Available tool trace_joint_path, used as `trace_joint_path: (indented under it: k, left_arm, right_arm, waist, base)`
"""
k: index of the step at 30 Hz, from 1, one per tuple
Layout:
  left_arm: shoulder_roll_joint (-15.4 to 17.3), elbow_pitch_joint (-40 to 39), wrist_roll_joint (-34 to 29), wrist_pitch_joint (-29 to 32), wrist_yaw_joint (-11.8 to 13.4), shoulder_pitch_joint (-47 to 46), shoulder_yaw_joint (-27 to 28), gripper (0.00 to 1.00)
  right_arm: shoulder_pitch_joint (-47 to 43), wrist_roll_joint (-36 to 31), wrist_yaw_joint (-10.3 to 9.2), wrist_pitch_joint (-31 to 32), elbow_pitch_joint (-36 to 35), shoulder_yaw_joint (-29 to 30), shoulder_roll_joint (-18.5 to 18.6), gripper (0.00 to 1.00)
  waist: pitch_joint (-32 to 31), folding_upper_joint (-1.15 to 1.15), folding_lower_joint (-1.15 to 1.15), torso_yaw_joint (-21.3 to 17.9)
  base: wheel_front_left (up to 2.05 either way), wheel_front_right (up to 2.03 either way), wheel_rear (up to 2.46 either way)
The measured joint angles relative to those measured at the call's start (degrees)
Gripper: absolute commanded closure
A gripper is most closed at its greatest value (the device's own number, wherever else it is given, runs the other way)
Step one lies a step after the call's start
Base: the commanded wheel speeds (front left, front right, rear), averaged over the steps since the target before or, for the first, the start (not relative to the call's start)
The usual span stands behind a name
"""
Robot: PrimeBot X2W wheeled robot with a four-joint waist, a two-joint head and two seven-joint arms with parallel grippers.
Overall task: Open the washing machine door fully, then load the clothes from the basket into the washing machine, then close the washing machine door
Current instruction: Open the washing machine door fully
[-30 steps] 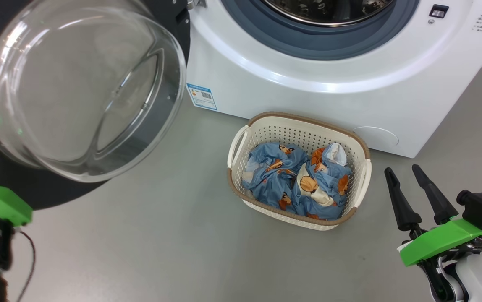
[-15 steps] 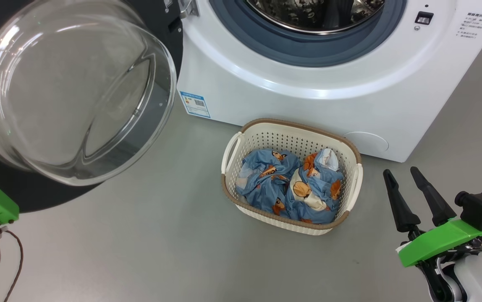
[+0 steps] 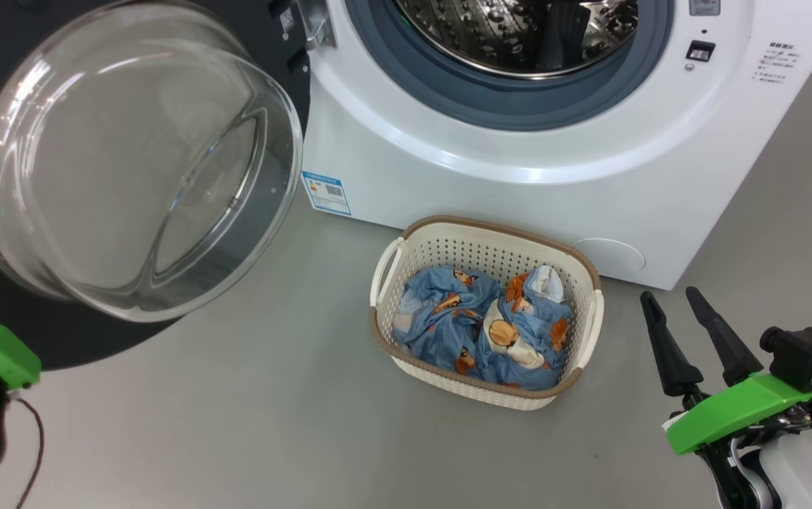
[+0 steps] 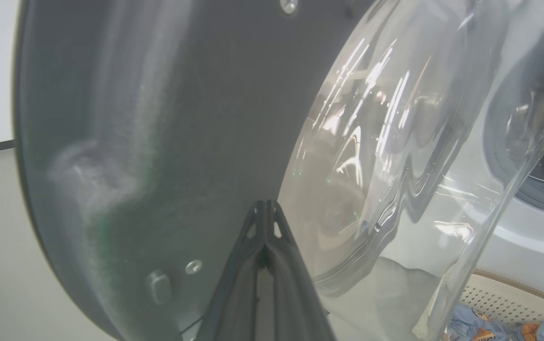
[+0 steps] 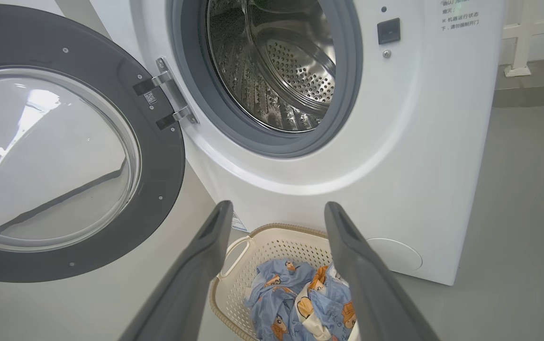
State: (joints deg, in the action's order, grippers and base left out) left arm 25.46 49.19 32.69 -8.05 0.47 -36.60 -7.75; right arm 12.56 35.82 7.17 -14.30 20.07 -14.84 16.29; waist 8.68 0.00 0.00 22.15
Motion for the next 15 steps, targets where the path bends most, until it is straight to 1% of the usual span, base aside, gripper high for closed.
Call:
trace_joint_path:
  k: [5, 8, 15]
  left_arm:
    - [-0.1, -2.0, 0.0, -0.6, 0.0, 2.3, -1.0, 1.00]
    - [-0.2, -3.7, 0.0, -0.7, -0.6, 3.4, -1.2, 1.00]
    - [-1.2, -9.8, 0.1, -1.5, -0.8, 7.2, -2.0, 1.00]
  right_arm:
    - [-0.1, 0.0, 0.00, 0.0, 0.1, 0.0, -0.3, 0.00]
    - [-0.2, 0.0, 0.00, 0.0, 0.1, 0.0, -0.6, 0.00]
    - [-1.0, 0.0, 0.00, 0.0, 0.2, 0.1, -1.1, 0.00]
  waist:
    - [-1.0, 0.00, 0.00, 0.1]
    - [-1.7, 0.00, 0.00, 0.1]
    - [-2.9, 0.00, 0.00, -0.3]
  base:
    - [0.00, 0.00, 0.00]
    - [0.00, 0.00, 0.00]
    - [0.00, 0.00, 0.00]
